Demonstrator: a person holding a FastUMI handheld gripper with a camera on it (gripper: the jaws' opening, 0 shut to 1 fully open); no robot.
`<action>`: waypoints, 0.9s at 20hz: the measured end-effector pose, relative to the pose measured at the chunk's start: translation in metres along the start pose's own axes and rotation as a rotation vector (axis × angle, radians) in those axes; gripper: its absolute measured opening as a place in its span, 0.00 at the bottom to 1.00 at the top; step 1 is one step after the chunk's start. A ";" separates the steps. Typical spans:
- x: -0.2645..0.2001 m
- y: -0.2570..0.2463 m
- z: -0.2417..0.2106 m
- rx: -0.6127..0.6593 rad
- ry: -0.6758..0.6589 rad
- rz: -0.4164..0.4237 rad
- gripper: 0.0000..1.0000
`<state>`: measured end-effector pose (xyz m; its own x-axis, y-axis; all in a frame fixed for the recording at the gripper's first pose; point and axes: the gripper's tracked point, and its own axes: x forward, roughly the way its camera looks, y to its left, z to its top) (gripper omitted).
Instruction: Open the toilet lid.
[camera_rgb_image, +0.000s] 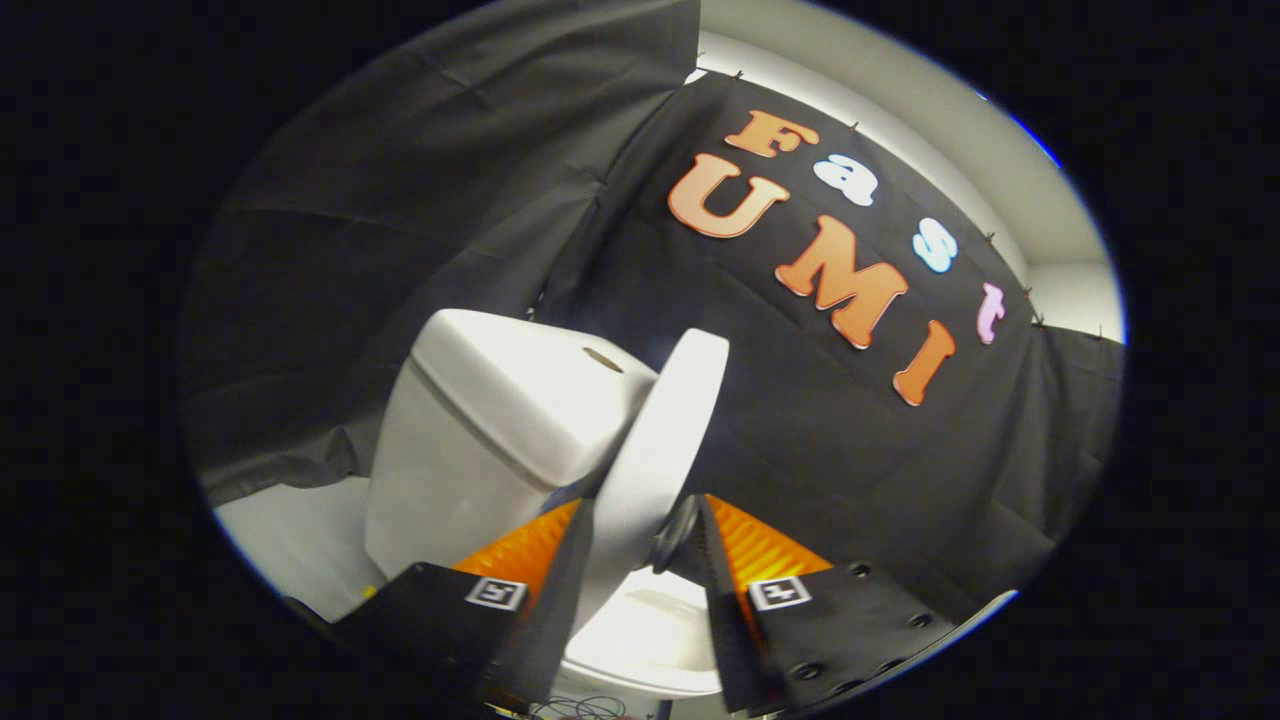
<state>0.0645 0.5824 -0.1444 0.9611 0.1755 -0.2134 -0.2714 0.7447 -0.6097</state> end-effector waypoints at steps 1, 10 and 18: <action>-0.003 -0.004 0.004 0.015 -0.009 0.011 0.70; -0.014 -0.120 0.037 0.217 -0.107 0.030 0.97; -0.041 -0.284 -0.013 0.389 -0.095 -0.068 0.97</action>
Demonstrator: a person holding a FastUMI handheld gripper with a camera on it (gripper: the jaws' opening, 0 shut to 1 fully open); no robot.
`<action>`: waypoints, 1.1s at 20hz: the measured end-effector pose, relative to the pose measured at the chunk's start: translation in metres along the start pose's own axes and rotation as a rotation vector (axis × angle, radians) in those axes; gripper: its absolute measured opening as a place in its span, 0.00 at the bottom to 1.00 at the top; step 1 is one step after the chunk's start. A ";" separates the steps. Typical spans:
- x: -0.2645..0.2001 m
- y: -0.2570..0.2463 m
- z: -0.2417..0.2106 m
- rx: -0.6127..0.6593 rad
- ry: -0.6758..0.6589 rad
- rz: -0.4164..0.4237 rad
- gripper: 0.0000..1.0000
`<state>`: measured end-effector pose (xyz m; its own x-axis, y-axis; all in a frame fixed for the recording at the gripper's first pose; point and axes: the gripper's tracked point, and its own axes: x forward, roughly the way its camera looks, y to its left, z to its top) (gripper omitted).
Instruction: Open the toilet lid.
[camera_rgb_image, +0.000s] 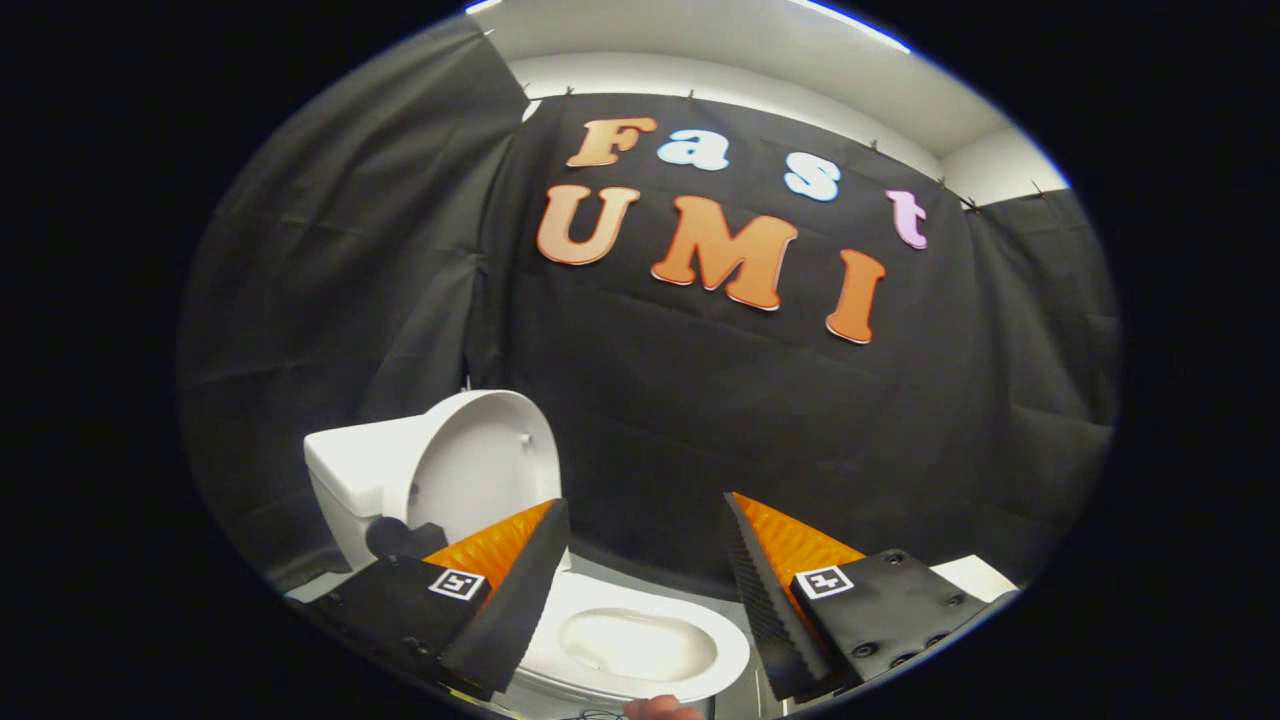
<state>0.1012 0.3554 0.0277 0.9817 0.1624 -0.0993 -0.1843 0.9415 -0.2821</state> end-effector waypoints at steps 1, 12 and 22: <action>-0.005 -0.023 -0.001 0.027 0.001 -0.016 0.97; -0.071 -0.222 -0.052 0.125 -0.003 -0.229 0.98; -0.119 -0.291 -0.093 0.208 -0.071 -0.333 0.99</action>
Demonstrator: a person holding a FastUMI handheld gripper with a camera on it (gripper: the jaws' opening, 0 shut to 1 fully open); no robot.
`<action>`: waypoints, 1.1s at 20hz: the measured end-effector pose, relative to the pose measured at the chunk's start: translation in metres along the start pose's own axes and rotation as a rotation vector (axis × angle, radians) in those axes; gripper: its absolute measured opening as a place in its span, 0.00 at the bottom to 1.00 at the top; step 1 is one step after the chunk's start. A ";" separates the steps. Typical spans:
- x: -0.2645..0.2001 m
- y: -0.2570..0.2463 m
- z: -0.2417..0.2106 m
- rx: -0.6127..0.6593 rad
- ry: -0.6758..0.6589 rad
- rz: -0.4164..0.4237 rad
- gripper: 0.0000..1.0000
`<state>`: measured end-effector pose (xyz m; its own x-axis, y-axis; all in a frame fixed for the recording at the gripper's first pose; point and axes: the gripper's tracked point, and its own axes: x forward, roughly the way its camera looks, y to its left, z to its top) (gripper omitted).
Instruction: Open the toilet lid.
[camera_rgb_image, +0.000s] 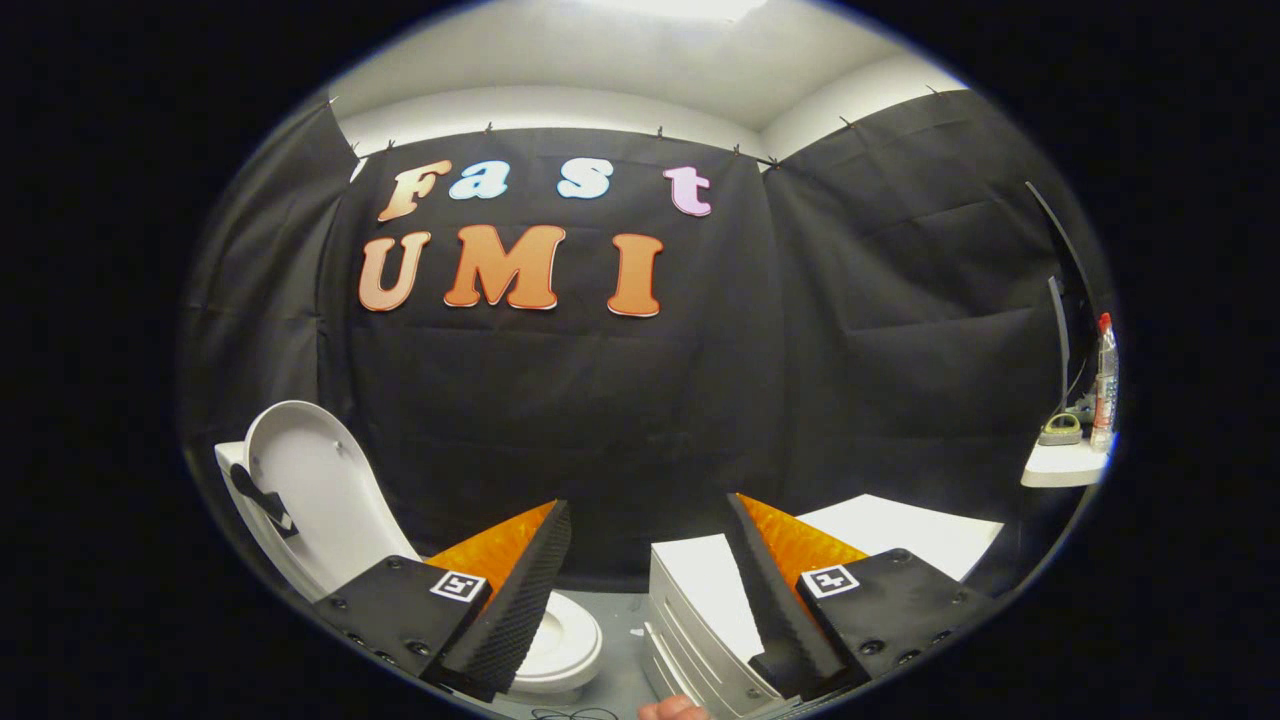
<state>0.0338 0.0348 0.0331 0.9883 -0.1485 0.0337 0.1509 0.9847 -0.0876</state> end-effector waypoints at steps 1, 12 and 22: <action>-0.002 -0.004 -0.004 0.006 0.004 -0.005 0.99; -0.007 -0.031 -0.030 0.039 0.018 -0.084 0.99; -0.004 -0.030 -0.039 0.025 0.043 -0.079 0.98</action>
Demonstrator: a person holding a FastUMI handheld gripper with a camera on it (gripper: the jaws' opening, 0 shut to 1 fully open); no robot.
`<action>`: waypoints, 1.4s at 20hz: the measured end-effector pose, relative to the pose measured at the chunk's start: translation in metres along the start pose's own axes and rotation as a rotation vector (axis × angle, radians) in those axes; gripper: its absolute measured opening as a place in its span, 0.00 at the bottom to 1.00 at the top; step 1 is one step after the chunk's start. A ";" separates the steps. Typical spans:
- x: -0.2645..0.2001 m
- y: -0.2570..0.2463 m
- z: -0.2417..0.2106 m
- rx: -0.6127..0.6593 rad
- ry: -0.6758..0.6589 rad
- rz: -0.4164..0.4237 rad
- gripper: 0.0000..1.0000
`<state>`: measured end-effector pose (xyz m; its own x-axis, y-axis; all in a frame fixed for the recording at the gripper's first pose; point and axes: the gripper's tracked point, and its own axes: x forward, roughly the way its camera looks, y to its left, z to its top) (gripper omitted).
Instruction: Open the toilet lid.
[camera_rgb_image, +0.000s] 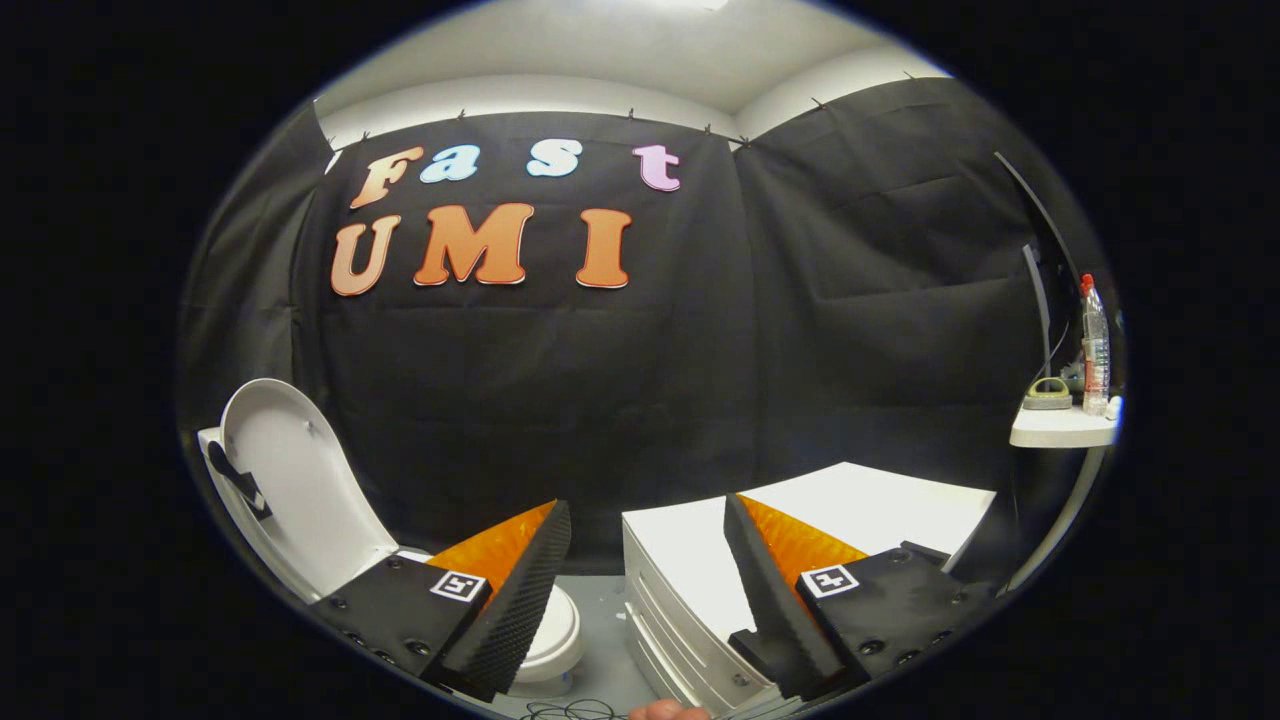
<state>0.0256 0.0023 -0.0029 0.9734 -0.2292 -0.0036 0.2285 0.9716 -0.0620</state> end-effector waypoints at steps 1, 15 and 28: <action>-0.001 0.000 0.001 0.003 0.000 -0.003 0.98; -0.001 0.000 -0.006 -0.004 0.031 -0.007 0.98; -0.001 0.000 -0.012 -0.015 0.050 -0.010 0.99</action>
<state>0.0246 0.0020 -0.0152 0.9687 -0.2423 -0.0529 0.2380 0.9682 -0.0770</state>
